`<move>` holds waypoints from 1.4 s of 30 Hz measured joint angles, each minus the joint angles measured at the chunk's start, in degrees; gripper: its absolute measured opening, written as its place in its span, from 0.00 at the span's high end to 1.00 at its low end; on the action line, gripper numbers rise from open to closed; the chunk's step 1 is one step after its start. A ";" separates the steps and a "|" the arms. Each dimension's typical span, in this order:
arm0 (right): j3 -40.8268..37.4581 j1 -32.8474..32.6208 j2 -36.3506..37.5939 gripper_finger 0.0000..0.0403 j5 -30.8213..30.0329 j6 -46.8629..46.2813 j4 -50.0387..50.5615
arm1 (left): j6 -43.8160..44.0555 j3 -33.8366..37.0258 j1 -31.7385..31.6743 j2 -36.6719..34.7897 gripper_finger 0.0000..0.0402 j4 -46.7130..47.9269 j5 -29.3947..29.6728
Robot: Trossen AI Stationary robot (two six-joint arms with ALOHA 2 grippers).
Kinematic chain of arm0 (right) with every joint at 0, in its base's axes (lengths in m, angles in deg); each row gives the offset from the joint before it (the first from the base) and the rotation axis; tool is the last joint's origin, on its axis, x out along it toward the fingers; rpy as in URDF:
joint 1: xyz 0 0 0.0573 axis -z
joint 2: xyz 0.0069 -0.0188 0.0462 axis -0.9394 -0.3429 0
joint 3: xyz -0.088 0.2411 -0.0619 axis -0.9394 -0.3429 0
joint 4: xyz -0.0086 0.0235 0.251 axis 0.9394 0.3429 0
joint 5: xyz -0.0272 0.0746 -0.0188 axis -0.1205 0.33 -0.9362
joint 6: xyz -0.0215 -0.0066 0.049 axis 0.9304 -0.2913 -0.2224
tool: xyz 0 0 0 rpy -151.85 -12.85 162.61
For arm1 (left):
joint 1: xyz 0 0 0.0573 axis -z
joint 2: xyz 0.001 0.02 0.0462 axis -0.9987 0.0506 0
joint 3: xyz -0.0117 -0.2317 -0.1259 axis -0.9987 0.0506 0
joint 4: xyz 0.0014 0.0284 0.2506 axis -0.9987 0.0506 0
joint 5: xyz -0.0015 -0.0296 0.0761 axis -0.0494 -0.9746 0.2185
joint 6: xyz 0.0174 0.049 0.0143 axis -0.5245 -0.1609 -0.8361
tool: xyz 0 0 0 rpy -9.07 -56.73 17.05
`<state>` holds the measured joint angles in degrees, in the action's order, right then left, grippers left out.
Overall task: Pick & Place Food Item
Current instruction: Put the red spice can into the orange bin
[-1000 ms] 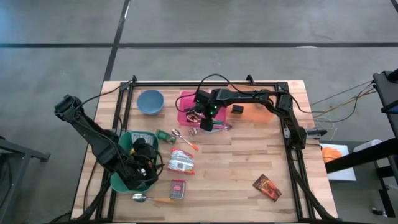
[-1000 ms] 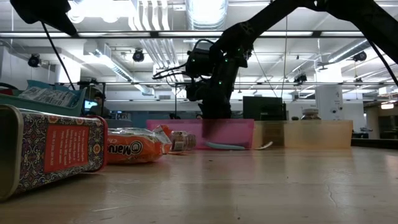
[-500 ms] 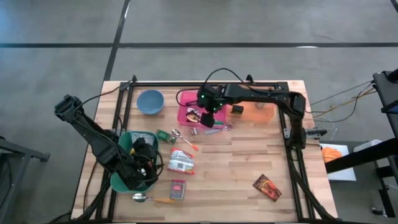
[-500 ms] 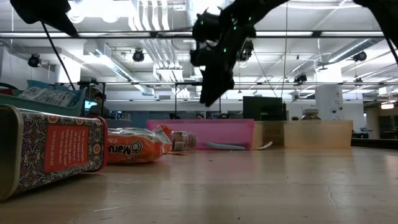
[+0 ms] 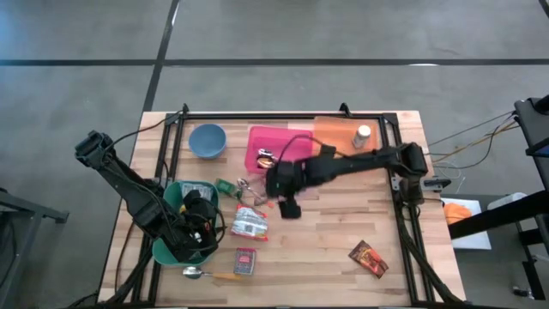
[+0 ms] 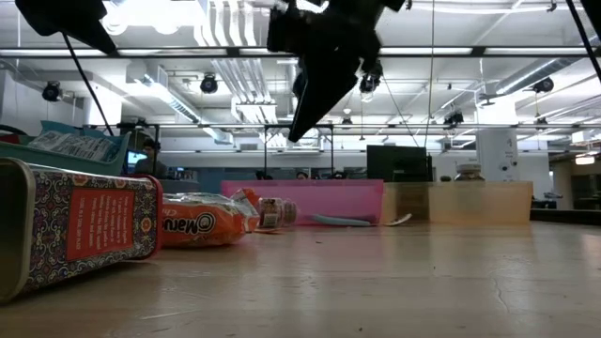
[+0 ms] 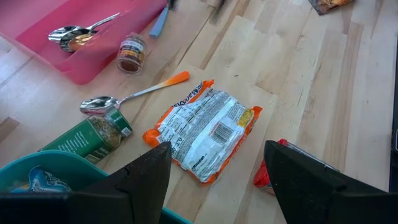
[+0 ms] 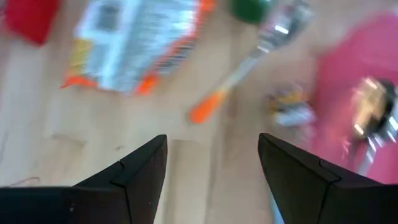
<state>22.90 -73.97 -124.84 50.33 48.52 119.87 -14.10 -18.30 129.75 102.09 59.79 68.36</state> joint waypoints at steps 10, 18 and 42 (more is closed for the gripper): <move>-7.73 -14.06 -0.08 0.38 -5.63 9.62 -8.85 | 0.00 0.00 0.00 0.00 0.36 -0.01 0.00; -12.76 -16.19 0.30 0.38 -13.36 -9.53 -11.89 | 0.00 0.00 0.00 0.00 0.36 0.01 0.00; -8.17 -22.10 0.30 0.38 -12.29 -5.13 -25.73 | 0.00 0.00 0.00 0.00 0.36 0.01 0.00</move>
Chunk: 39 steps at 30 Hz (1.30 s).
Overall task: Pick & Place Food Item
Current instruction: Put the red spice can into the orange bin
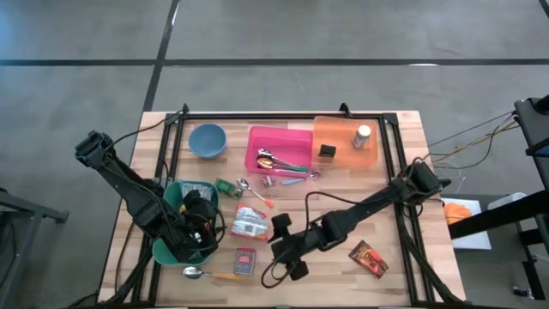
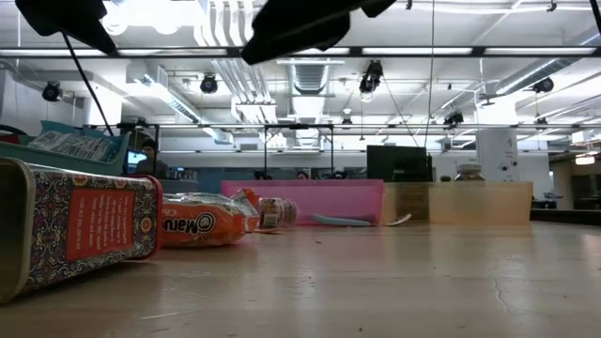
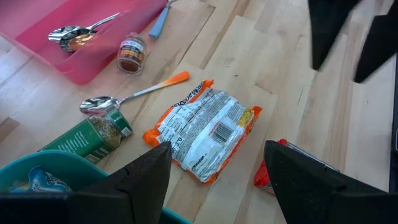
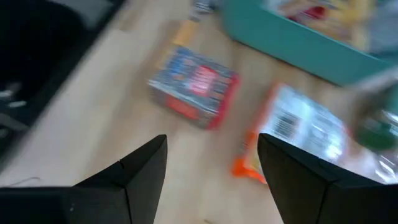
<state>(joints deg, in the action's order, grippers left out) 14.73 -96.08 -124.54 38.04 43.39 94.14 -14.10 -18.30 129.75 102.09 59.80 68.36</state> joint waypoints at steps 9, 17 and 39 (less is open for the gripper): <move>1.79 -3.67 1.72 0.38 -19.17 -12.22 8.81 | 4.09 -0.02 -0.11 0.00 0.36 -3.64 3.74; 1.52 -5.92 3.32 0.38 -22.06 -14.02 10.63 | 7.94 -0.46 -5.19 0.07 0.36 -10.86 -6.10; 1.04 -6.27 3.37 0.38 -22.01 -17.94 19.02 | 13.52 -3.15 -13.40 16.36 0.36 -12.15 -35.45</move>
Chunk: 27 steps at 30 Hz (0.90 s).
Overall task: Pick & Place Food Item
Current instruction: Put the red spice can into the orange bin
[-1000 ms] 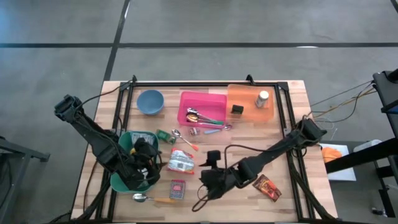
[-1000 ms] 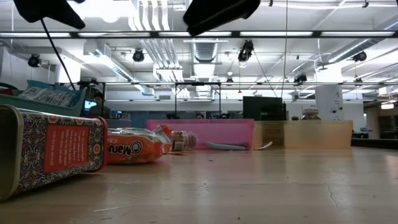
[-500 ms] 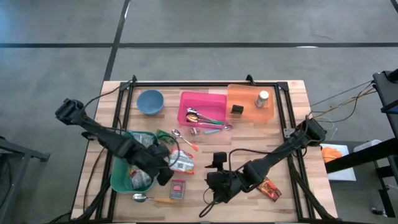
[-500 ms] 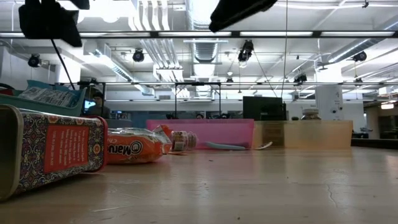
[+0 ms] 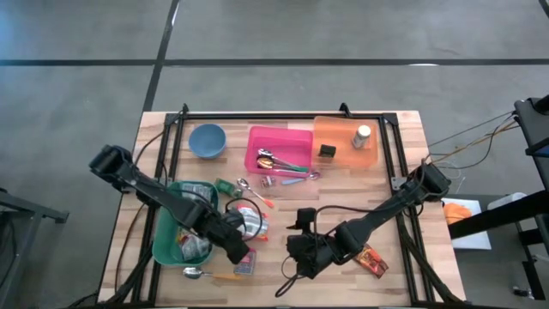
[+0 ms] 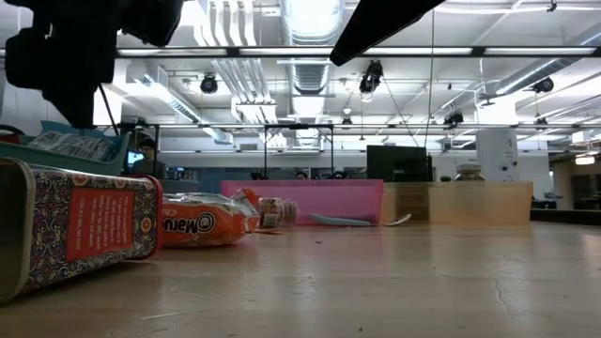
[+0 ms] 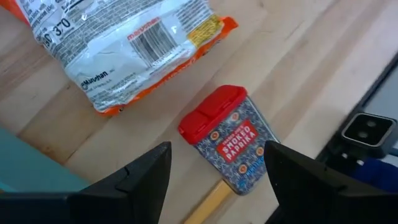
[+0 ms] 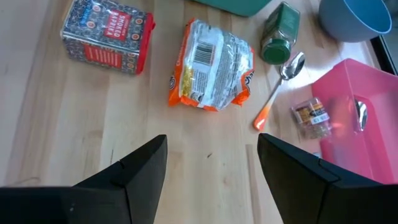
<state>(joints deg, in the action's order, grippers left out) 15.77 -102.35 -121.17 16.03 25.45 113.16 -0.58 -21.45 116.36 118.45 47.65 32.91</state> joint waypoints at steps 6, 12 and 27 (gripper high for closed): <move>-0.04 0.02 0.00 0.38 0.02 0.93 0.23 | 4.95 0.06 -0.67 2.60 0.36 -1.58 0.01; -0.06 0.02 0.00 0.38 0.02 1.07 0.38 | 6.68 0.11 -2.03 3.25 0.36 -1.77 0.00; -0.15 0.02 0.00 0.38 0.24 -0.44 0.55 | 7.49 0.11 -2.78 3.20 0.36 -1.49 1.34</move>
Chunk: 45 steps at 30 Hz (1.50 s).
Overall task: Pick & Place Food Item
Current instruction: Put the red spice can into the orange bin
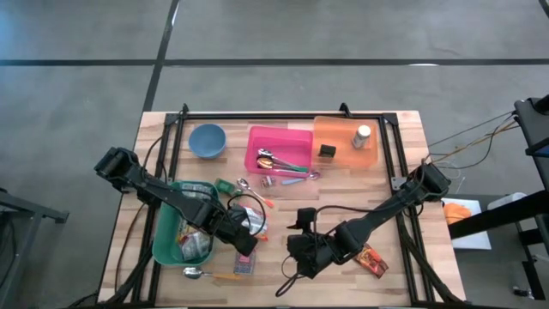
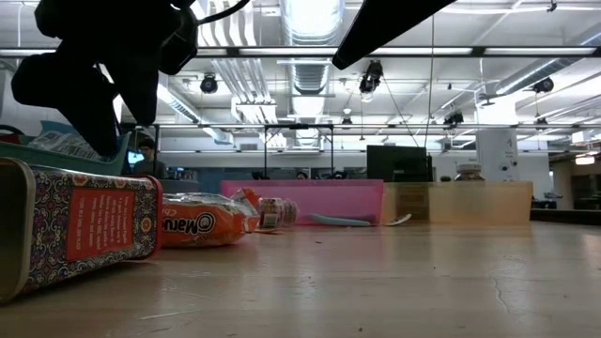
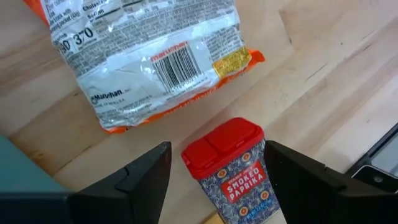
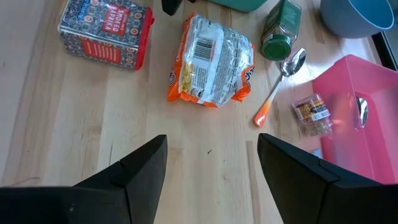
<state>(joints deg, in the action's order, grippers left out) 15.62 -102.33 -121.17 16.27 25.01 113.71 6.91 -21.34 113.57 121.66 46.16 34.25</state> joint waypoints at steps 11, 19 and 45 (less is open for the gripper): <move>0.00 0.02 0.00 0.38 0.00 0.01 -0.85 | -0.15 0.02 0.01 0.00 0.36 -0.79 0.60; 0.01 0.03 0.00 0.38 0.00 0.00 -0.99 | 0.55 -0.17 0.01 -0.07 0.36 -5.86 1.41; 0.00 0.02 -0.02 0.38 0.00 0.00 -1.23 | 16.74 -3.37 0.20 -0.12 0.36 1.49 -2.32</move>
<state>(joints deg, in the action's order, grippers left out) 15.62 -102.31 -121.20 16.27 25.01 112.48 23.65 -24.70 113.78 121.53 47.65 31.93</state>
